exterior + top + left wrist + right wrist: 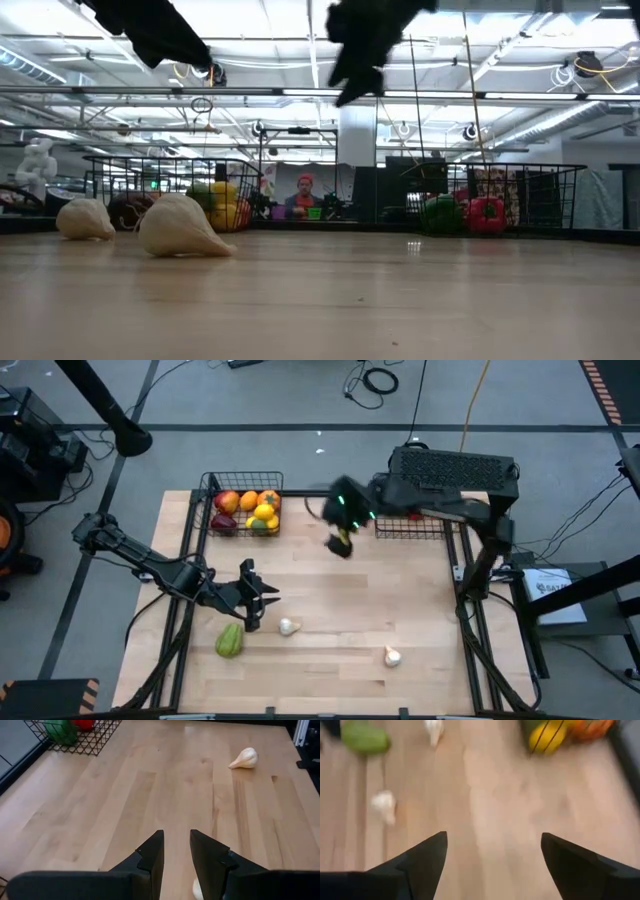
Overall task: Sort produce into baskets
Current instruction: Put the middle white garlic in the right basket
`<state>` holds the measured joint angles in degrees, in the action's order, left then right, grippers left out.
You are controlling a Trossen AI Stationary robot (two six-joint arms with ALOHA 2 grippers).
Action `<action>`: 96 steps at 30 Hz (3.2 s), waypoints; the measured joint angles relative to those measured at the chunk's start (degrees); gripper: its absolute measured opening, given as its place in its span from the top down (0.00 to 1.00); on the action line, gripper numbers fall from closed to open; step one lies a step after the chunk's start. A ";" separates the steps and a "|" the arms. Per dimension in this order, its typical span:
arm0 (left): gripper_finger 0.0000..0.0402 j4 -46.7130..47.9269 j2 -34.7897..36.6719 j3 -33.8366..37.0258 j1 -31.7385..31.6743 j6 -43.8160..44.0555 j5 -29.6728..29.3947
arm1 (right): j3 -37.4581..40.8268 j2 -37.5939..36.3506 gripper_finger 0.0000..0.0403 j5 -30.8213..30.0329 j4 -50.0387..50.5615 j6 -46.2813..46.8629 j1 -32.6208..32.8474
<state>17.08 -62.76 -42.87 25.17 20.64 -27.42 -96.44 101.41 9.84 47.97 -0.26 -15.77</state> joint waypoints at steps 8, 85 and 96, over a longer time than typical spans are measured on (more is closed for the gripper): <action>0.74 -5.85 0.00 0.27 0.04 1.53 -0.25 | 32.70 -18.75 0.22 -12.76 -23.17 12.76 16.15; 0.74 34.89 -17.49 -4.85 21.38 69.07 5.46 | 31.59 20.89 0.22 -25.47 -76.44 3.73 33.75; 0.74 34.60 -17.51 -4.85 21.38 69.11 4.85 | 29.13 21.22 0.23 -14.48 -69.47 5.42 29.92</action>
<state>51.68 -80.27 -47.72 46.54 89.76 -22.57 -67.31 122.63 -4.64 -21.50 5.17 14.15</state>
